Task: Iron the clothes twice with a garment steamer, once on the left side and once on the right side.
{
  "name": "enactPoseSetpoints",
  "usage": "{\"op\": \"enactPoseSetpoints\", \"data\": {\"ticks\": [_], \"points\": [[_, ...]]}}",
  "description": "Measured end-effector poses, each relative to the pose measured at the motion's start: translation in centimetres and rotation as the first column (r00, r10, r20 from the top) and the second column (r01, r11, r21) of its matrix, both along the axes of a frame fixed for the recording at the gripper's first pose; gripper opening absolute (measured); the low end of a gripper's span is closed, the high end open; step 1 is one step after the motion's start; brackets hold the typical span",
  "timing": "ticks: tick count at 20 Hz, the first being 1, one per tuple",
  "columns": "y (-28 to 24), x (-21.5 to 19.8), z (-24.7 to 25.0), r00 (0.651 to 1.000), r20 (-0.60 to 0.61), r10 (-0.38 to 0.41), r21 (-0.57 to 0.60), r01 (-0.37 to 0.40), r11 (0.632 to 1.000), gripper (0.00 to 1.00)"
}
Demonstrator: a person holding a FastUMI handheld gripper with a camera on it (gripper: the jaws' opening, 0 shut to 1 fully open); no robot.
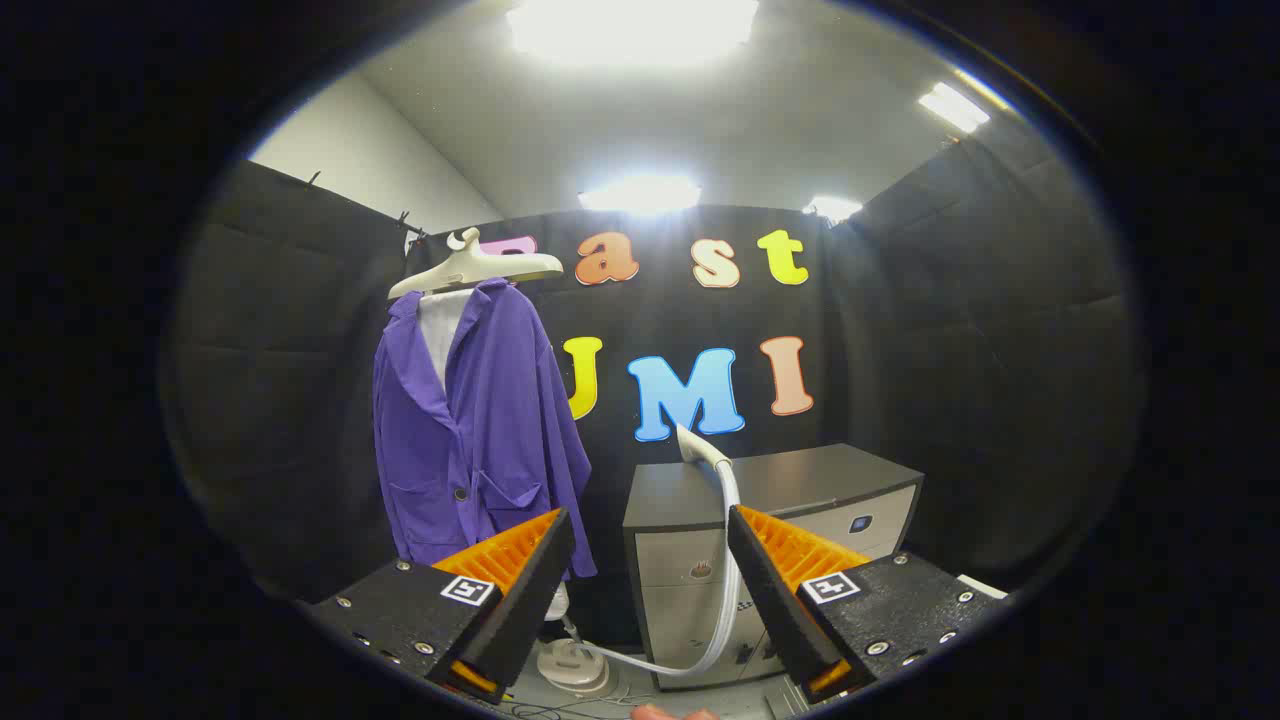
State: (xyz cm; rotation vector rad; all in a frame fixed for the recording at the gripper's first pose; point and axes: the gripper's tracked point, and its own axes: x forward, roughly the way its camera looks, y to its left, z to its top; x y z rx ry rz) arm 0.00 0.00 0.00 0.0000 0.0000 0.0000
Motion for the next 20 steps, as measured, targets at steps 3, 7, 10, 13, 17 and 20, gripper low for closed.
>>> {"op": "enactPoseSetpoints", "data": {"ticks": [3,7,10,13,17,20], "points": [[0.01,0.34,-0.06,1.000,0.002,-0.002,-0.002,0.002,1.000,0.95],[0.17,0.19,-0.29,1.000,0.003,0.000,0.005,0.000,1.000,0.95],[0.24,0.05,-0.30,1.000,0.003,-0.001,0.006,0.001,1.000,0.95],[0.44,-0.25,-0.28,1.000,0.005,0.001,0.008,-0.001,1.000,0.95],[0.62,-0.23,-0.50,1.000,-0.003,0.007,0.011,-0.007,1.000,0.95],[0.19,-0.19,-0.39,1.000,0.000,-0.004,-0.001,0.004,1.000,0.95]]}}
